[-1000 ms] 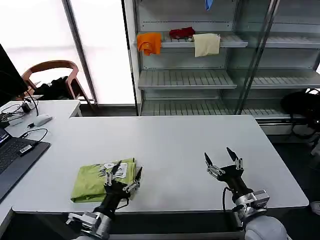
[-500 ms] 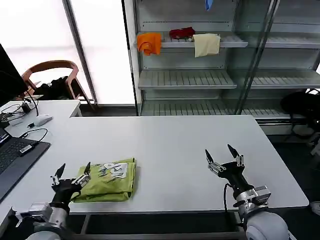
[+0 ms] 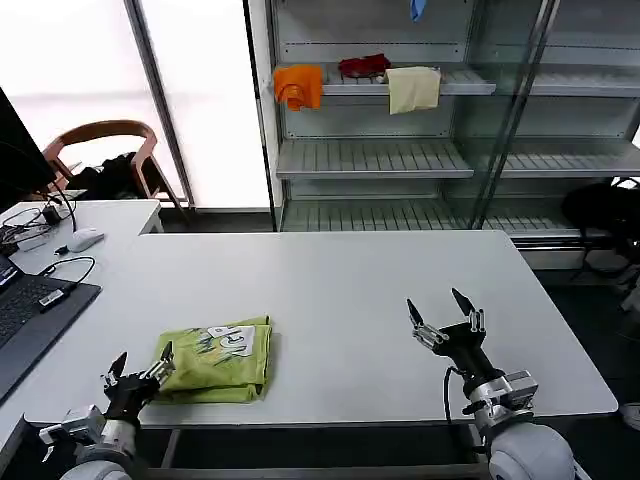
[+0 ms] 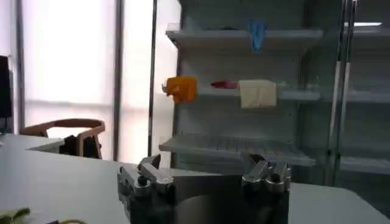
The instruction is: Fold and organize the clothes.
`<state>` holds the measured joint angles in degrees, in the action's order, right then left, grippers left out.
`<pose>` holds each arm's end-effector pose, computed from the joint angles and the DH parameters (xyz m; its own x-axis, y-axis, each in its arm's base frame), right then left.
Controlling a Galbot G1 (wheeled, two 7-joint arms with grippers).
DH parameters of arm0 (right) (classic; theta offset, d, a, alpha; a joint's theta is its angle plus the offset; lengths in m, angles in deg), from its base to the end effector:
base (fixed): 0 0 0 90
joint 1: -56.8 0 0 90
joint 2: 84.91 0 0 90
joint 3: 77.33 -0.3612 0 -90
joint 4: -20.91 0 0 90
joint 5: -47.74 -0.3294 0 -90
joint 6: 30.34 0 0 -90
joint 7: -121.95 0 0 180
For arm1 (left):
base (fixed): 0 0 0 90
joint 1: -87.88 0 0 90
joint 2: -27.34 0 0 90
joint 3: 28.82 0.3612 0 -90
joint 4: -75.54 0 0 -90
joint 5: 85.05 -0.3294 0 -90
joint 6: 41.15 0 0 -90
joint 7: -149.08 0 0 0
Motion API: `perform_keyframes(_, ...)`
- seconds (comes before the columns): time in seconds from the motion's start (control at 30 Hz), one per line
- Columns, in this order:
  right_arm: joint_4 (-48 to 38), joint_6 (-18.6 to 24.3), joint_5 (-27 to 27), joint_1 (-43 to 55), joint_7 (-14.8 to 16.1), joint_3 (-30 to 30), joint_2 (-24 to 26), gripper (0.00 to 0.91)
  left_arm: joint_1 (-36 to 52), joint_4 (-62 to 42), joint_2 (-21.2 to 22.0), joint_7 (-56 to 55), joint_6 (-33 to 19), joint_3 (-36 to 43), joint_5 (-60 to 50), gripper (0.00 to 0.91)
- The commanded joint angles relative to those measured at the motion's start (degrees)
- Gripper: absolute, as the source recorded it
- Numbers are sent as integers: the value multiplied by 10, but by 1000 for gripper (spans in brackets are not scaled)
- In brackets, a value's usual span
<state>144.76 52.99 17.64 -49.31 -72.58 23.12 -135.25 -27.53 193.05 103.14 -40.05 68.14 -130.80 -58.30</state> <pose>0.2117 -0.0752 -0.2365 -0.9730 -0.2308 0.0066 -0.2307 0.9707 -0.0666 0.1776 0.1101 -0.2923 -0.9457 -0.1685 0.2778 -0.2060 0.9722 -0.1115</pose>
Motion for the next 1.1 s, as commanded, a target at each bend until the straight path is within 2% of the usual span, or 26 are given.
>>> perform_keyframes(0.03,1,0,-1,-2,0,-3,2,907,15,-42,20,-3,5,30,3,907)
perform_keyframes(0.33,0,3,0,-5,2,-3,2,907,13,-56,11,-4,9,16,47,907)
perform_keyframes(0.37,0,3,0,-4,2,-2,1,907,12,-55,12,-3,9,17,47,766)
perform_keyframes(0.43,-1,3,-1,-1,2,-2,1,907,11,-54,14,-1,8,21,51,302)
perform_keyframes(0.47,-1,2,-1,0,2,-2,2,907,11,-53,14,0,8,21,52,202)
perform_keyframes(0.5,-1,2,-1,0,1,-3,2,907,11,-52,15,3,7,23,53,60)
perform_keyframes(0.53,-1,2,-1,-1,1,-3,3,907,11,-51,15,5,7,24,53,20)
perform_keyframes(1.1,-1,4,-1,0,1,-2,2,907,17,-43,-3,33,-9,29,49,0)
